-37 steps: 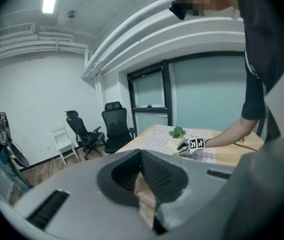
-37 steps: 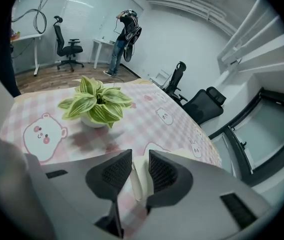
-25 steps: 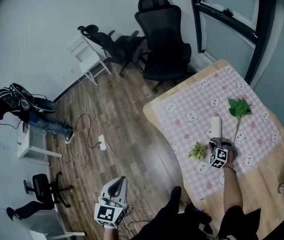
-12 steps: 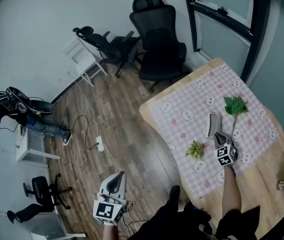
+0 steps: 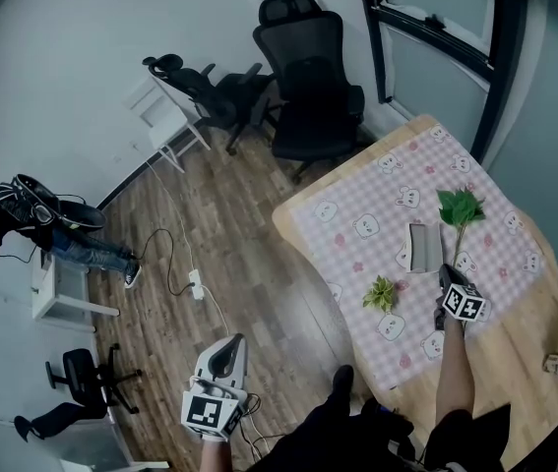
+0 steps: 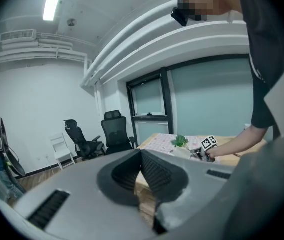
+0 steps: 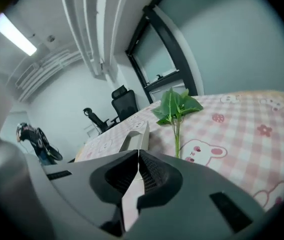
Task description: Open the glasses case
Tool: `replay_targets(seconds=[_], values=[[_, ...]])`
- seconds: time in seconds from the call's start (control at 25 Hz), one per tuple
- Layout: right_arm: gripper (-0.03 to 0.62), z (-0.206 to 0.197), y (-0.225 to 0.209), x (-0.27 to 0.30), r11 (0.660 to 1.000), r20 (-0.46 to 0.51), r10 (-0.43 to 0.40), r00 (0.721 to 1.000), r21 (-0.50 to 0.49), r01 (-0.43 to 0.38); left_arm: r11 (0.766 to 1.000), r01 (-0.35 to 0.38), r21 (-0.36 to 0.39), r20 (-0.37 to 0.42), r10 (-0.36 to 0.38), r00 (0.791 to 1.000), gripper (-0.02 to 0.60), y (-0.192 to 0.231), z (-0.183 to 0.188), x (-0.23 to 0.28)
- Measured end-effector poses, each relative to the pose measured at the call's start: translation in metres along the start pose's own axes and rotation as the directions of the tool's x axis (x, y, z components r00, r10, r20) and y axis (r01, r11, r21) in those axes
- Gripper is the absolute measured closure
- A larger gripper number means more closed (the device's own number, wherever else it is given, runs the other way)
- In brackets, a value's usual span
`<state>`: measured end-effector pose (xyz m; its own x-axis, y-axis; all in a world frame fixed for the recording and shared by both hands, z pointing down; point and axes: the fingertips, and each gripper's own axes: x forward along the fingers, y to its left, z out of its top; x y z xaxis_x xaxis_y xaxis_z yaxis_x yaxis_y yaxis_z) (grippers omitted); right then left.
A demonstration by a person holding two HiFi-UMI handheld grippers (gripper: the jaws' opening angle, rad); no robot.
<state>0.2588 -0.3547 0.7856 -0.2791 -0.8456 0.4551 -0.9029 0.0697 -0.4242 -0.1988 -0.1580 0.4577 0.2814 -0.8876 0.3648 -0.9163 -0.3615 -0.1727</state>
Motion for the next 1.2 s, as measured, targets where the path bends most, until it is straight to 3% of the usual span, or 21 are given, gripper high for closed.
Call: replay_targets(seconds=[0.2,0.4,0.52,0.6,0.72,0.88,1.08,1.2], values=[[0.571,-0.001,-0.015,0.002,0.981,0.059,0.028,0.998,0.190,-0.038,1.000,0.001,0.001,0.013,-0.001,1.000,0.582,-0.001,0.004,0.003],[0.571,0.001,-0.021,-0.015,0.979,0.099,0.011,0.995,0.201,-0.031,1.000,0.008,-0.016,0.041,-0.008,0.999,0.583,-0.004,0.008,0.010],[0.571,0.032,-0.014,-0.028,0.985,0.169,0.005,0.986,0.168,-0.034,1.000,0.010,-0.025,0.078,-0.008,0.997,0.583,-0.004,0.016,0.014],[0.571,0.070,0.002,-0.045,0.995,0.231,0.014,0.973,0.090,-0.036,1.000,0.019,-0.023,0.100,-0.017,0.995,0.581,-0.004,0.020,0.016],[0.571,0.142,0.050,-0.082,0.991,0.325,0.069,0.943,-0.129,-0.028,1.000,0.021,-0.015,0.134,-0.019,0.991,0.582,-0.001,0.024,0.023],[0.571,0.209,0.130,-0.149,0.908,0.427,0.130,0.895,-0.413,0.065,0.999,0.034,-0.023,0.179,-0.030,0.983,0.582,-0.004,0.027,0.037],[0.576,0.205,0.220,-0.217,0.776,0.444,0.143,0.885,-0.605,0.178,0.998,0.065,-0.023,0.232,-0.058,0.971,0.583,-0.013,0.041,0.055],[0.576,0.174,0.257,-0.248,0.772,0.438,0.142,0.888,-0.610,0.178,0.997,0.070,-0.020,0.243,-0.063,0.968,0.583,-0.011,0.045,0.057]])
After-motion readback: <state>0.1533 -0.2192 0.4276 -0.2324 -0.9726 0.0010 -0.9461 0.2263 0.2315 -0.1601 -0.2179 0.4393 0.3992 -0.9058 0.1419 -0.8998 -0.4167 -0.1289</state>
